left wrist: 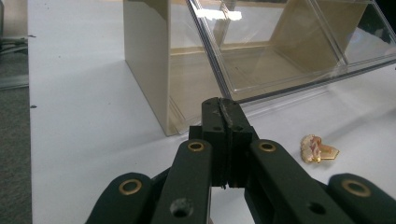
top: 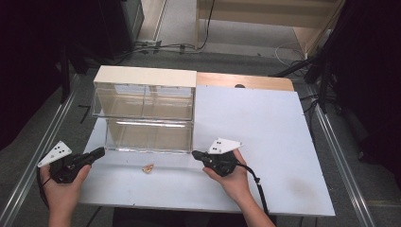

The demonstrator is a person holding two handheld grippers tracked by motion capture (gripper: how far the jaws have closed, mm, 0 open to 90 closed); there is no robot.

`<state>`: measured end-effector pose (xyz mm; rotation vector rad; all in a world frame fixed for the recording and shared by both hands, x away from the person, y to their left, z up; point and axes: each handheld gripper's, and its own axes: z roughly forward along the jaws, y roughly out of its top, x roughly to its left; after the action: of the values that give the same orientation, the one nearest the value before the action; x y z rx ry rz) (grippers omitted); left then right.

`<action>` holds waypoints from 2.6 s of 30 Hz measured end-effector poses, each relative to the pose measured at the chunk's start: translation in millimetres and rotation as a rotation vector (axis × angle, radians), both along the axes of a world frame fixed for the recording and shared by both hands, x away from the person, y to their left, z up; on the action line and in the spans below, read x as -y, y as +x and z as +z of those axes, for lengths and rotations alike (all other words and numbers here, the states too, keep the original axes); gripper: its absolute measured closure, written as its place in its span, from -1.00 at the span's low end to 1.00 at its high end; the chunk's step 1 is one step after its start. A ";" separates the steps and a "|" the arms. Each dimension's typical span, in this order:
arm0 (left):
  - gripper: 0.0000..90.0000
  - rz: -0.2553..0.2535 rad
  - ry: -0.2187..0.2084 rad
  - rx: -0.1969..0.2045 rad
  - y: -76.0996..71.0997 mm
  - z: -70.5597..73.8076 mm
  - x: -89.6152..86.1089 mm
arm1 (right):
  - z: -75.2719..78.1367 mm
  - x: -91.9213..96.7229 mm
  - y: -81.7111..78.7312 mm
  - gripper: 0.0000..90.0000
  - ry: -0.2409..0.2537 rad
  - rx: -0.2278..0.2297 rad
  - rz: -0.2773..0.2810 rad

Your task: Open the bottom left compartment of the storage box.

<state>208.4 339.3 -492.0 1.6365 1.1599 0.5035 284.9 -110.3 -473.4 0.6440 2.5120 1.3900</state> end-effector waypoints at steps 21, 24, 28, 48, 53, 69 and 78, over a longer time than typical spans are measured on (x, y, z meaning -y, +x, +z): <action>0.99 -0.004 -0.002 0.002 -0.5 0.4 -0.2 | 2.9 -5.4 -4.6 0.96 0.023 0.024 0.038; 0.99 -0.005 -0.004 0.003 -0.4 0.3 -0.4 | 2.1 -1.5 -3.4 0.96 0.005 0.031 0.031; 0.99 -0.006 -0.002 0.004 0.0 0.4 -0.5 | -1.4 1.7 -0.1 0.96 -0.001 0.015 0.006; 1.00 -0.007 -0.006 0.006 -0.2 0.8 -0.4 | -2.0 -2.1 -4.1 0.96 -0.026 0.051 0.021; 1.00 -0.007 -0.007 0.005 -0.1 0.7 -0.5 | -1.3 -2.1 -4.7 0.97 -0.020 0.051 0.016; 1.00 -0.008 -0.012 0.012 -0.8 1.0 -0.3 | 2.8 -9.2 -8.5 0.97 0.006 0.086 0.023; 1.00 -0.044 -0.084 0.075 -2.3 12.0 5.5 | 14.9 -6.8 -8.5 0.97 0.042 0.110 0.013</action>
<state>206.1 333.8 -480.0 1.5549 1.0735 0.4774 276.4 -103.5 -458.5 0.5442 2.4122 1.4448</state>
